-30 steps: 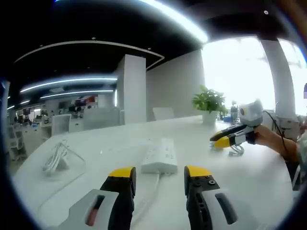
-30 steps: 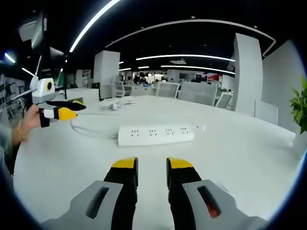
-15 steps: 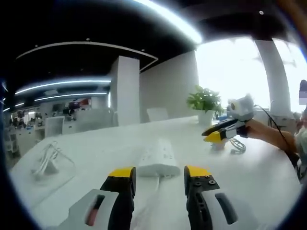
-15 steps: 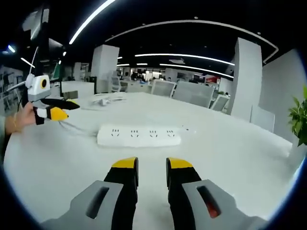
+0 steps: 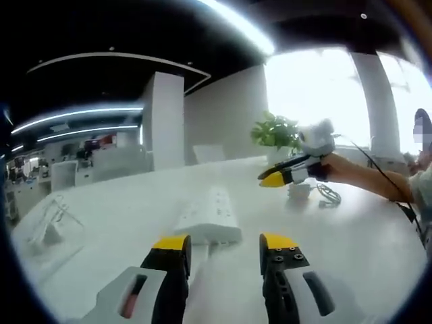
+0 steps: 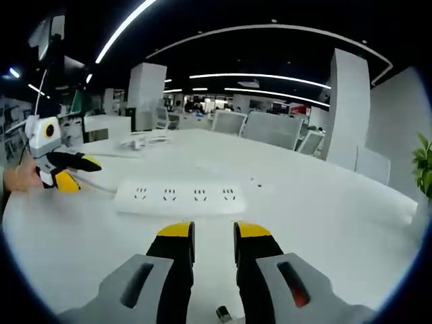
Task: Straighten the power strip on the desk, plug the charger into it
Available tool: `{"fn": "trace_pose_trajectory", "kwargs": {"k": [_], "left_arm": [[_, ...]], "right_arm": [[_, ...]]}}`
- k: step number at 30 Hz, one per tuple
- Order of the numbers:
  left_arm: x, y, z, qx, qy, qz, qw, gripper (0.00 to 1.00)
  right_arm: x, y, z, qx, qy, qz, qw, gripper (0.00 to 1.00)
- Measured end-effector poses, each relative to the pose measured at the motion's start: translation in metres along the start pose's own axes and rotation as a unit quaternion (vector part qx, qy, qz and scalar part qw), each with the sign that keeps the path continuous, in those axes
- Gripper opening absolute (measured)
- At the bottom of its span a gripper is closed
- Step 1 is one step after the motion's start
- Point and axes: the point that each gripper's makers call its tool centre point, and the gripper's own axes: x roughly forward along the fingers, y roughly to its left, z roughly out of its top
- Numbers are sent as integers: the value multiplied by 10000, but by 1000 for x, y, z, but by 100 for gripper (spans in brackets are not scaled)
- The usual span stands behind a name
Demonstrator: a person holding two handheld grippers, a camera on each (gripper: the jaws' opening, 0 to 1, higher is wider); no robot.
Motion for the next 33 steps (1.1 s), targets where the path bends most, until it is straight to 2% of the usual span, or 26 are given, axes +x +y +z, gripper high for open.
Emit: {"fn": "trace_pose_trajectory", "kwargs": {"k": [20,33], "left_arm": [[15,-3,-10,110,207,-40,9997,42],[27,-11,-15,138,359,-123,9992,41]], "right_arm": [[30,-10,-7,-185,132,347,9991,23],[55,-27,-7,-270,310,451,9981,24]]}}
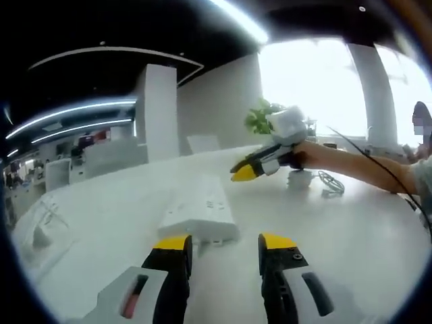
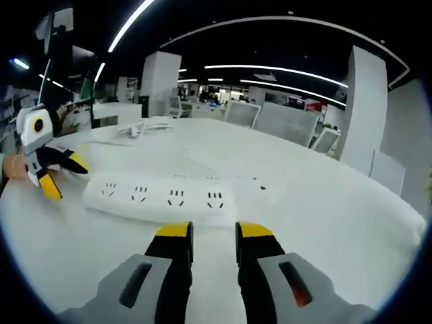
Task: Straighten the power strip on the desk, plug the charger into it
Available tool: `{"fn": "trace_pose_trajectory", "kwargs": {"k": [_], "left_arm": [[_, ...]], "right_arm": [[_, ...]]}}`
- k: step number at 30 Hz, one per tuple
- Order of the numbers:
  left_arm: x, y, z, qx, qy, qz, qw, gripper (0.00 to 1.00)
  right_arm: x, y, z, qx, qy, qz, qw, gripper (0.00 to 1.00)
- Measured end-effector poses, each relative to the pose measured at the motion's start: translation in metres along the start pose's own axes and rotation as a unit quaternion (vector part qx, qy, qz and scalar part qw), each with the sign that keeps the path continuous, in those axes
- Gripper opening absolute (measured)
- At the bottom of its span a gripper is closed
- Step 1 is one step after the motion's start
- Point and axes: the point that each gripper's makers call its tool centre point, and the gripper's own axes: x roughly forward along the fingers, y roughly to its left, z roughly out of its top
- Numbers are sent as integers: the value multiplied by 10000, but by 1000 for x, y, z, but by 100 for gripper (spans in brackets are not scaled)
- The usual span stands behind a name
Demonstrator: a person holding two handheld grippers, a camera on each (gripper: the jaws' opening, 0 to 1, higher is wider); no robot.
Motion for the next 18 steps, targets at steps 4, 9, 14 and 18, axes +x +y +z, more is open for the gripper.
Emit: {"fn": "trace_pose_trajectory", "kwargs": {"k": [4,9,14,18], "left_arm": [[4,-1,1,-15,4,-20,10000,40],[9,-1,1,-42,16,-22,10000,40],[10,0,-1,-71,41,-8,10000,39],[12,1,-2,-188,25,-35,9998,37]], "right_arm": [[9,-5,-3,12,50,113,9999,24],[22,-9,-13,38,204,229,9995,24],[24,-6,-10,-114,211,370,9990,24],[24,-3,-11,-147,187,547,9982,23]]}}
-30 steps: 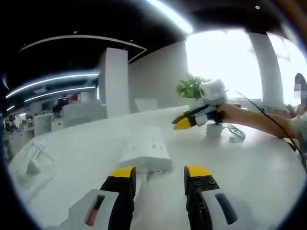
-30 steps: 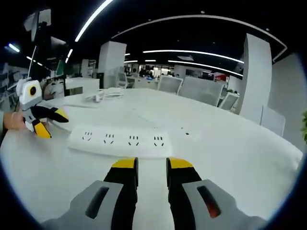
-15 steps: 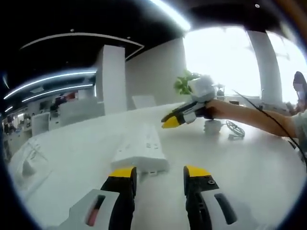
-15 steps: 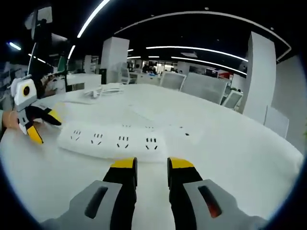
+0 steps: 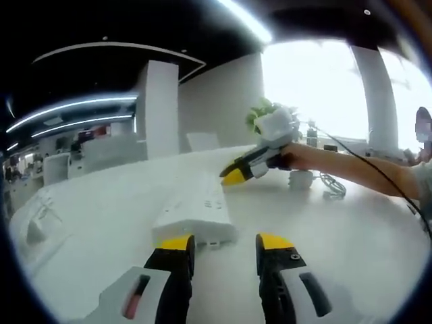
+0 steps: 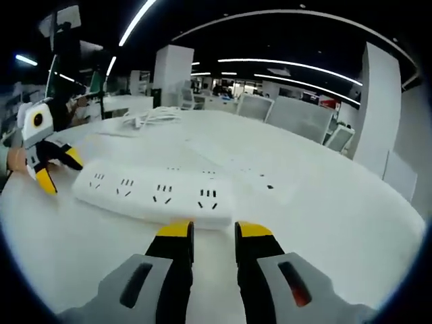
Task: Straighten the power strip on the desk, plug the charger into it
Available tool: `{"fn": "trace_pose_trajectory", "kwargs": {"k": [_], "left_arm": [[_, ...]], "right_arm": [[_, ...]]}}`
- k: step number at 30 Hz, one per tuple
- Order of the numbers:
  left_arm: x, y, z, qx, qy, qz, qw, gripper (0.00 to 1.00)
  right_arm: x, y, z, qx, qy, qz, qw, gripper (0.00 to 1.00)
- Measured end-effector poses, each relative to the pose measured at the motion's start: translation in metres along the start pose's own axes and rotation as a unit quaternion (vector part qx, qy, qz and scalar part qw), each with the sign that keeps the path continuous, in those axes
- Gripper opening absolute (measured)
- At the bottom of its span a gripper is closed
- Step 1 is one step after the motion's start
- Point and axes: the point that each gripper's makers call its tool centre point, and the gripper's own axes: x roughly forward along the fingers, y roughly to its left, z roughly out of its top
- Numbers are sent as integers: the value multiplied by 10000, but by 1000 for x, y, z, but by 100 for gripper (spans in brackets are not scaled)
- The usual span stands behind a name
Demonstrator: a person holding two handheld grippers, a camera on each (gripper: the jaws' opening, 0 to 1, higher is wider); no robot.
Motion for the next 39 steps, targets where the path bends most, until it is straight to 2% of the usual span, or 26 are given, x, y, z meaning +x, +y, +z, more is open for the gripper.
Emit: {"fn": "trace_pose_trajectory", "kwargs": {"k": [6,21,31,39], "left_arm": [[-1,-3,-2,4,24,-4,10000,37],[3,-3,-5,129,75,-14,9999,38],[-1,1,-5,53,49,4,10000,36],[-8,5,-7,-3,65,71,10000,34]], "right_arm": [[1,3,-2,75,-92,290,9995,24],[4,17,2,33,-228,585,9980,29],[4,19,2,-148,-114,593,9981,27],[2,25,2,-114,-11,534,9985,25]]}}
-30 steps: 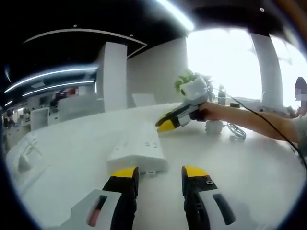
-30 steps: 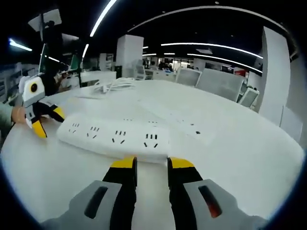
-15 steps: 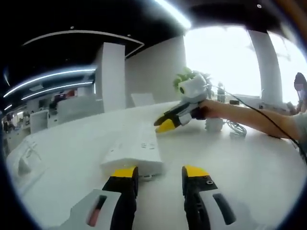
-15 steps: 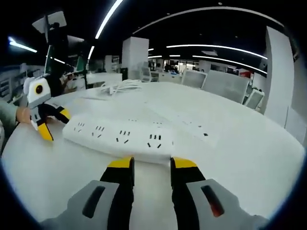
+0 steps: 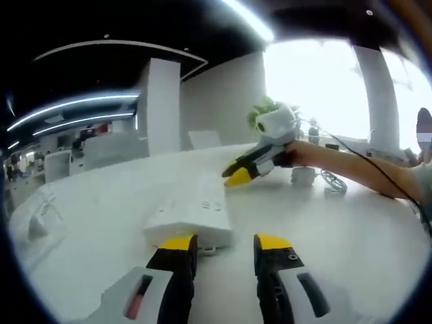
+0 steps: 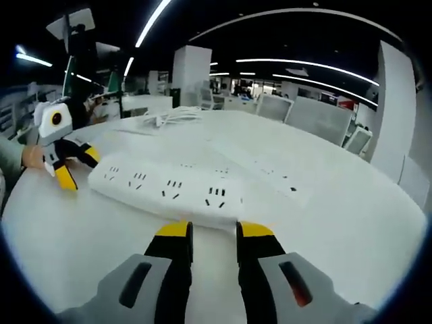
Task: Straighten the power strip on the desk, plug the charger into it
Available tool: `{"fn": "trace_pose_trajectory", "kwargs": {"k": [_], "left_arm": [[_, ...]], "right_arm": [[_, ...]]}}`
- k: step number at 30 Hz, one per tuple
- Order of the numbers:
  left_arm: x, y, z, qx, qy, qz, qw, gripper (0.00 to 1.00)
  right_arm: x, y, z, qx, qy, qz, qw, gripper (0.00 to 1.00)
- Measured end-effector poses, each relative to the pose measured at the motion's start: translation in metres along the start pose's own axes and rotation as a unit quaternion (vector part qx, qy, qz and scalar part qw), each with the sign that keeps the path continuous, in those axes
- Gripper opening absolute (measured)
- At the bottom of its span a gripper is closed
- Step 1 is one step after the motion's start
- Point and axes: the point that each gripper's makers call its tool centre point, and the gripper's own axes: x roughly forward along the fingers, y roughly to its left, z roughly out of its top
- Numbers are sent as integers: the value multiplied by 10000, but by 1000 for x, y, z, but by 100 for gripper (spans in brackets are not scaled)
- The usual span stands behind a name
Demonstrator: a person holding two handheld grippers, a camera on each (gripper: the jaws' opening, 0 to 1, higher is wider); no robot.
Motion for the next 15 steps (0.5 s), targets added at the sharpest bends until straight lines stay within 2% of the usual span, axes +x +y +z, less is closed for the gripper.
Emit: {"fn": "trace_pose_trajectory", "kwargs": {"k": [10,15], "left_arm": [[-13,7,-3,-77,11,19,10000,33],[-17,7,-5,-68,61,24,10000,34]], "right_arm": [[-5,14,0,-129,89,-163,9997,22],[-8,24,-2,-419,362,-419,9976,22]]}}
